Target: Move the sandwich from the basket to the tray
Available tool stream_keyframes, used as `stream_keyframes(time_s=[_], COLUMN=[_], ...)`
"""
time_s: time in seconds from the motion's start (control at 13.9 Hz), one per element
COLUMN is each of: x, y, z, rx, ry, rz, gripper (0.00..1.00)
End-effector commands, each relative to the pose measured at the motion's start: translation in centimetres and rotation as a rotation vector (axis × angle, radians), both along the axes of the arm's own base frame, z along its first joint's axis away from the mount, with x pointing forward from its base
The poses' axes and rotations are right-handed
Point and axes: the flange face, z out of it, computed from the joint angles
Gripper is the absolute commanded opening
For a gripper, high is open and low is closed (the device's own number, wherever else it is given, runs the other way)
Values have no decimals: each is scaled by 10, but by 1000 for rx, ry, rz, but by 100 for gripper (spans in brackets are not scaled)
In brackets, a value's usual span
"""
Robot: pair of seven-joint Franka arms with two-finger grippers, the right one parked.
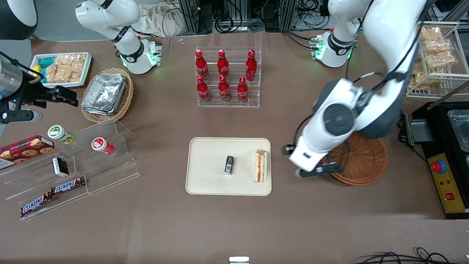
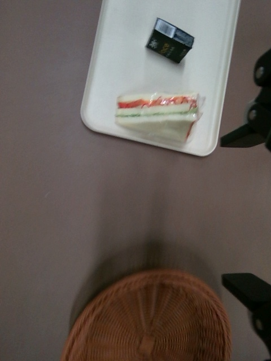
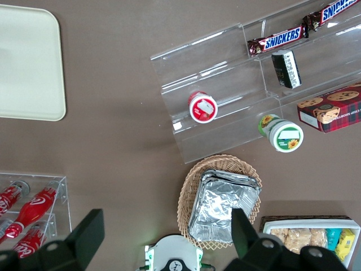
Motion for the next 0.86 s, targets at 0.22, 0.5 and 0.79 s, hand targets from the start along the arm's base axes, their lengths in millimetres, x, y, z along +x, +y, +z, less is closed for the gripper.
stream_keyframes(time_s=[0.22, 0.5, 0.79], x=[-26, -42, -63], y=[108, 202, 255], z=[74, 89, 89], rx=[-3, -47, -39], ry=[-24, -32, -20], rz=[3, -77, -162], gripper=[100, 100, 100])
